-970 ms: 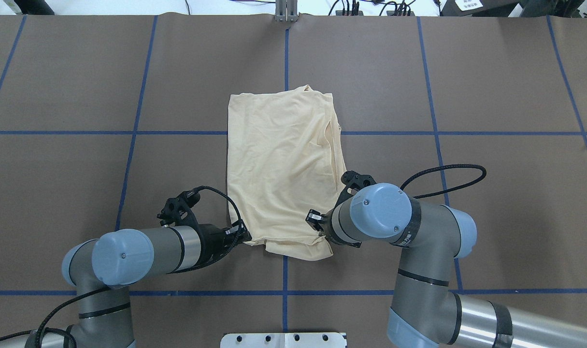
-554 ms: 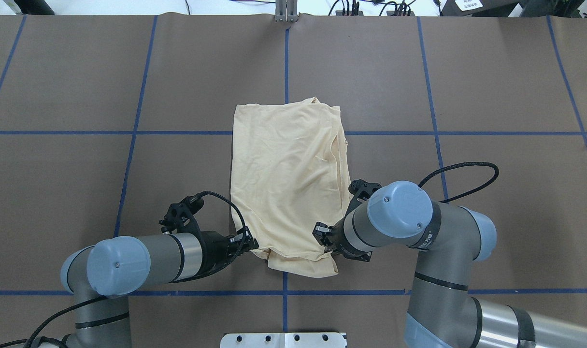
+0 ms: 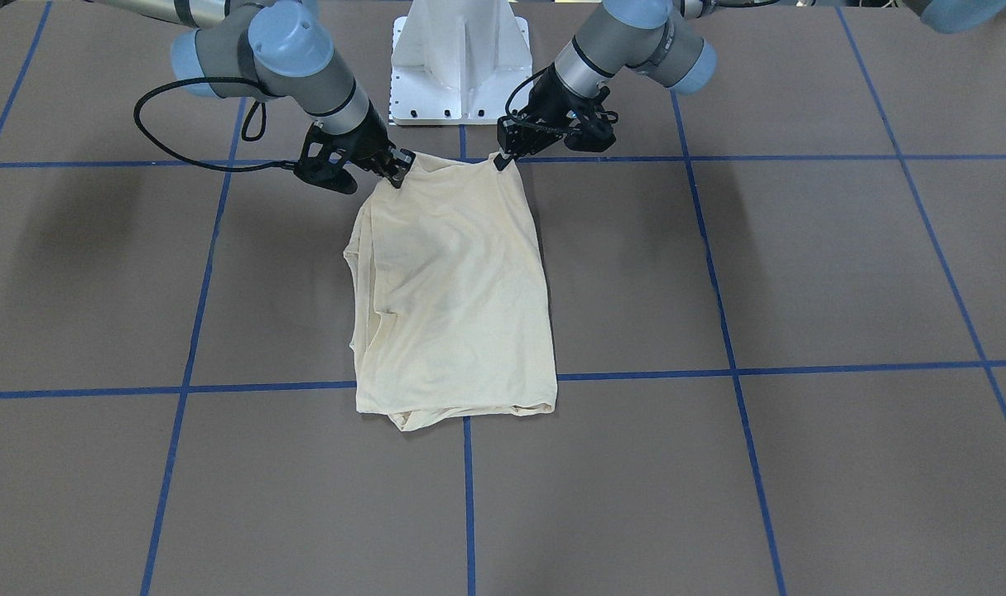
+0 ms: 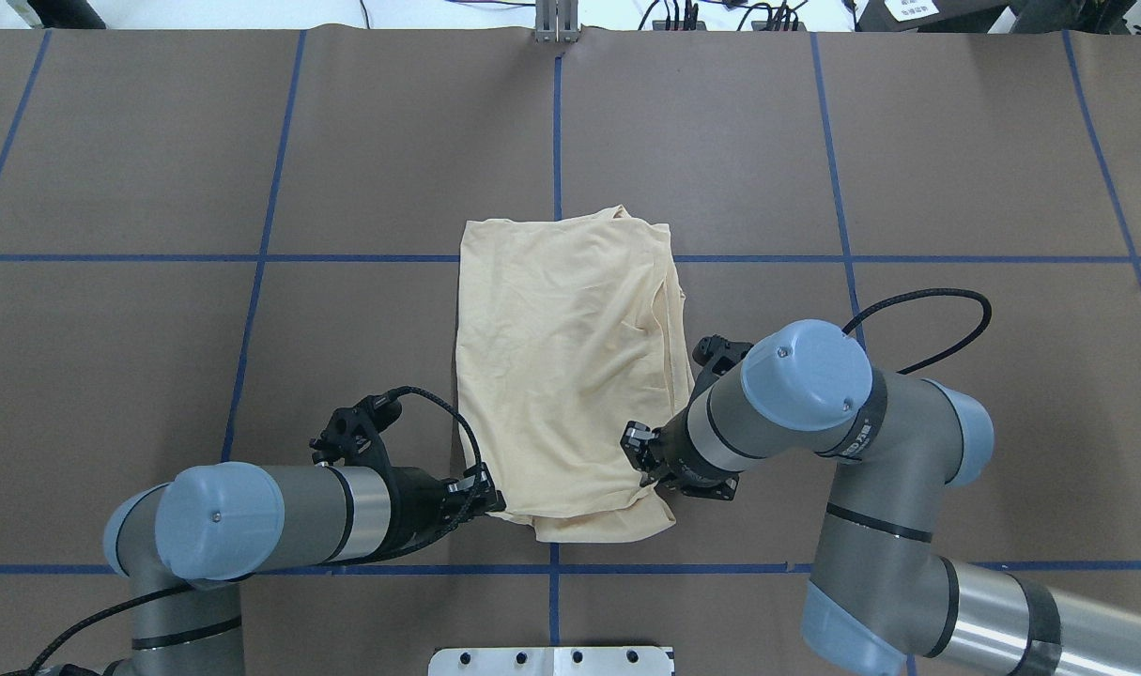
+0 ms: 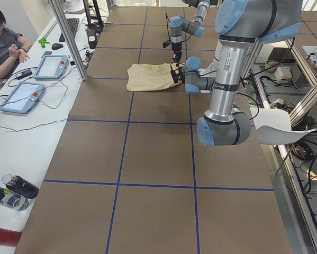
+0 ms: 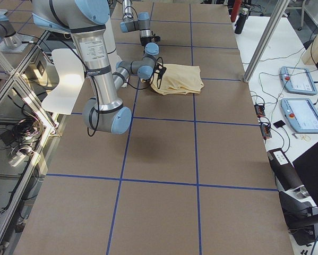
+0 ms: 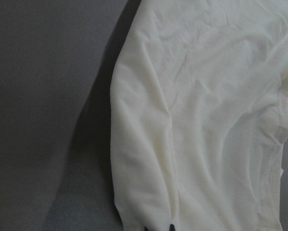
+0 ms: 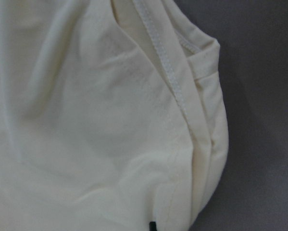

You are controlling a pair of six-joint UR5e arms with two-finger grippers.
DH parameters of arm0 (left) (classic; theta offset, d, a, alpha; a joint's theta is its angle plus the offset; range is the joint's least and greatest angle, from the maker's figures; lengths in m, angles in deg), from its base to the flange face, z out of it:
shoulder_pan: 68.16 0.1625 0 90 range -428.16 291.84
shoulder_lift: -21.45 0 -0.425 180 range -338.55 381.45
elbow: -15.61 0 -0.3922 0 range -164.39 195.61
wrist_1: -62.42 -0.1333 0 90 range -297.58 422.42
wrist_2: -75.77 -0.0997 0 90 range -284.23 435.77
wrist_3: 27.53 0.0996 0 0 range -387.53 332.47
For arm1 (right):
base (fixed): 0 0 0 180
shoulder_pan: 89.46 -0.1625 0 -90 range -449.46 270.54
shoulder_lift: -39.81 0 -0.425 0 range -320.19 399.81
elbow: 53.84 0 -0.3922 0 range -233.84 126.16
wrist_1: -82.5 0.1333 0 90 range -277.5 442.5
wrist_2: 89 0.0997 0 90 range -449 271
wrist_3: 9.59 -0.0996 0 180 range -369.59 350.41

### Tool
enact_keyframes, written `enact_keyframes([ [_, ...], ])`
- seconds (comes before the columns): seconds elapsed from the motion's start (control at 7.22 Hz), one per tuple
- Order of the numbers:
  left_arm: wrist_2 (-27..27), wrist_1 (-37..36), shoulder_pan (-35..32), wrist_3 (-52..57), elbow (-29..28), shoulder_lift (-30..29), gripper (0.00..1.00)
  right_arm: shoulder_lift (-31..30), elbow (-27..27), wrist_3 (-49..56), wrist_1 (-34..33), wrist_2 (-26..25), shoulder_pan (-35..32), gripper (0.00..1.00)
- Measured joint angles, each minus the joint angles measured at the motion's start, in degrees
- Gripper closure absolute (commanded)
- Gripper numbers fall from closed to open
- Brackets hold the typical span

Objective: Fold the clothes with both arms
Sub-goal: 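Lift the near edge and fold it over toward the far edge with both grippers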

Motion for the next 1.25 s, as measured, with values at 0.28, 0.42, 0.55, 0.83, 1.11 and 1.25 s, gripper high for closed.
enact_keyframes([
  [0.28, 1.76, -1.55, -4.66, 3.76, 0.08, -2.10, 1.00, 1.41, -0.21, 1.30, 0.01, -0.10, -4.17, 1.00],
  [0.42, 1.97, -1.65, -7.57, 5.58, -1.13, -3.77, 1.00, 2.10, -0.46, 2.39, -0.02, -0.19, -5.91, 1.00],
  [0.55, 2.07, -1.58, -10.35, 7.15, -3.44, -5.63, 1.00, 2.98, -1.21, 3.28, -0.04, -0.29, -7.40, 1.00],
  [0.83, 3.82, -1.35, -15.63, 9.95, -7.74, -8.34, 1.00, 6.89, -5.22, 4.29, -0.04, -0.50, -10.43, 1.00],
  [1.11, 5.52, -1.22, -19.88, 12.52, -10.29, -9.49, 1.00, 12.69, -12.29, 5.15, 0.02, -1.21, -13.59, 1.00],
  [1.25, 5.72, -1.17, -21.00, 13.19, -12.22, -10.81, 1.00, 15.54, -16.41, 5.88, 0.02, -2.13, -14.43, 1.00],
])
